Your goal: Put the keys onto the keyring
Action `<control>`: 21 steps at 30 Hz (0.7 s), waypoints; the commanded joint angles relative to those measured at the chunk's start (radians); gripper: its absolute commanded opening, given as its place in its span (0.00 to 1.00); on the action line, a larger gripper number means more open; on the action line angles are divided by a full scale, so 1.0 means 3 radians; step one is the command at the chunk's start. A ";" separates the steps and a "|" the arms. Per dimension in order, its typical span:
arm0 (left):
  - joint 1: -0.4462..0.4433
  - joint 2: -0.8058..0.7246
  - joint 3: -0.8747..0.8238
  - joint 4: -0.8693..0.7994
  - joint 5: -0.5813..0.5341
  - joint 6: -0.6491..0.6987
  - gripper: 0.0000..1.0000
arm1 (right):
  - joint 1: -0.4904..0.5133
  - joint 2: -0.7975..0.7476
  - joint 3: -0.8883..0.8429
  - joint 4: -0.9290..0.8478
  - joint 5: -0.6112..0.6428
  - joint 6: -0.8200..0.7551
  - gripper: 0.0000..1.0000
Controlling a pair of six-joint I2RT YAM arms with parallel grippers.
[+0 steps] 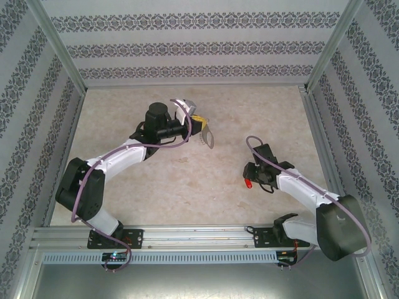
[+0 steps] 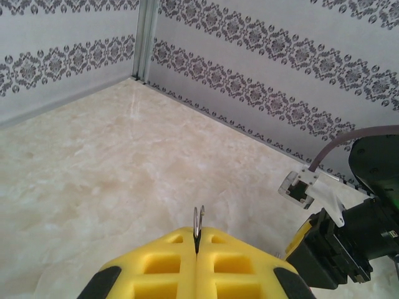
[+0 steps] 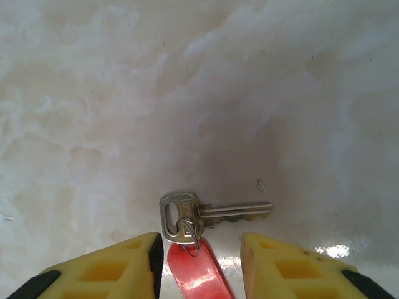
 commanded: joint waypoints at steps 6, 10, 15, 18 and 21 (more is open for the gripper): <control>-0.0037 -0.0224 -0.0096 0.0230 0.0058 -0.0011 0.00 | 0.0139 0.0125 0.0004 -0.0014 0.0224 0.0196 0.31; -0.0036 -0.0264 -0.0160 0.0337 0.0049 -0.0036 0.00 | 0.0178 0.0120 0.0014 -0.0004 0.0301 0.0216 0.29; -0.0036 -0.0294 -0.0168 0.0331 0.0056 -0.0012 0.00 | 0.0174 0.0132 0.0014 0.0041 0.0311 0.0251 0.28; -0.0037 -0.0307 -0.0173 0.0334 0.0057 -0.0013 0.00 | 0.0177 0.0155 0.0007 0.0064 0.0288 0.0262 0.27; -0.0036 -0.0311 -0.0174 0.0329 0.0053 -0.0013 0.00 | 0.0180 0.0174 -0.0001 0.0080 0.0269 0.0270 0.26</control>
